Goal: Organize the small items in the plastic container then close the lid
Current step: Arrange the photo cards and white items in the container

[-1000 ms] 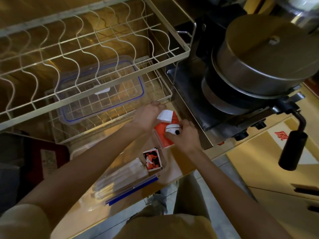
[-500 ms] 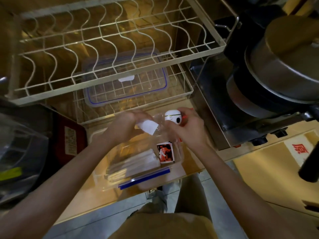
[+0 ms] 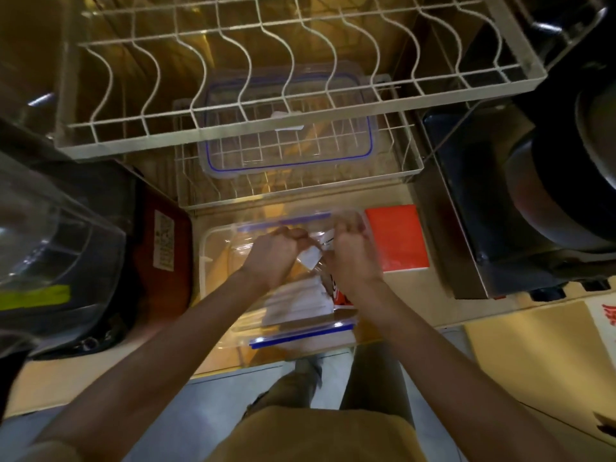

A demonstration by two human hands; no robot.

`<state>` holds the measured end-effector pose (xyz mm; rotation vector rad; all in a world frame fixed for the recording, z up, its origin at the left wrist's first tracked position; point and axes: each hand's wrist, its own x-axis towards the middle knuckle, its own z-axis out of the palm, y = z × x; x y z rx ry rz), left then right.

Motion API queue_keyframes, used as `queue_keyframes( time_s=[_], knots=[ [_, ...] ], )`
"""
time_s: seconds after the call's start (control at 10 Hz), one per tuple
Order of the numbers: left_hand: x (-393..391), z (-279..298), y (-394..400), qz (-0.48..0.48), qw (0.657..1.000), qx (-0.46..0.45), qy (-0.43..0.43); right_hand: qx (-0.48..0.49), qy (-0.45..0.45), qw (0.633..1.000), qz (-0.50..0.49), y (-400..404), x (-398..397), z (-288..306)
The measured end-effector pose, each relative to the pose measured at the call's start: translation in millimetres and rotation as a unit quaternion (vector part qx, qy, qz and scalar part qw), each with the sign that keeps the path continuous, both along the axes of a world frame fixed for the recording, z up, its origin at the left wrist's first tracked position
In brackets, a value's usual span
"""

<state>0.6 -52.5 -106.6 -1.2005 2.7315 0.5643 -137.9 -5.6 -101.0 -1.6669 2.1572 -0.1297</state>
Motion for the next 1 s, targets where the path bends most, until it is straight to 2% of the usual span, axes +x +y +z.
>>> queue_keyframes(
  time_s=[0.2,0.3,0.4,0.5,0.8,0.9,1.0],
  knots=[
    [3.3,-13.5,-4.7,-0.041,0.998,-0.010,-0.035,0.029,0.022,0.999,-0.026,-5.4,3.9,-11.6],
    [7.3,-15.1,-6.3,-0.062,0.997,-0.022,-0.044,0.017,-0.021,0.999,-0.032,-6.0,3.5,-14.7],
    [10.1,-11.6,1.1,-0.077,0.993,-0.085,-0.036,-0.046,-0.182,0.973,-0.135,-2.2,1.4,-14.9],
    [9.2,-11.2,8.7,-0.090,0.986,-0.137,-0.019,-0.048,-0.187,0.971,-0.142,-2.6,2.3,-18.0],
    [7.7,-8.2,9.6,-0.056,0.986,-0.152,0.041,0.001,-0.105,0.991,-0.083,1.7,6.5,-21.9],
    [9.8,-1.6,15.3,-0.025,0.993,-0.113,0.039,-0.003,-0.083,0.994,-0.065,10.1,7.3,-16.8],
    [12.3,-4.1,20.1,0.075,0.994,-0.023,0.071,0.003,-0.011,0.998,0.059,18.0,6.3,-18.5]
  ],
)
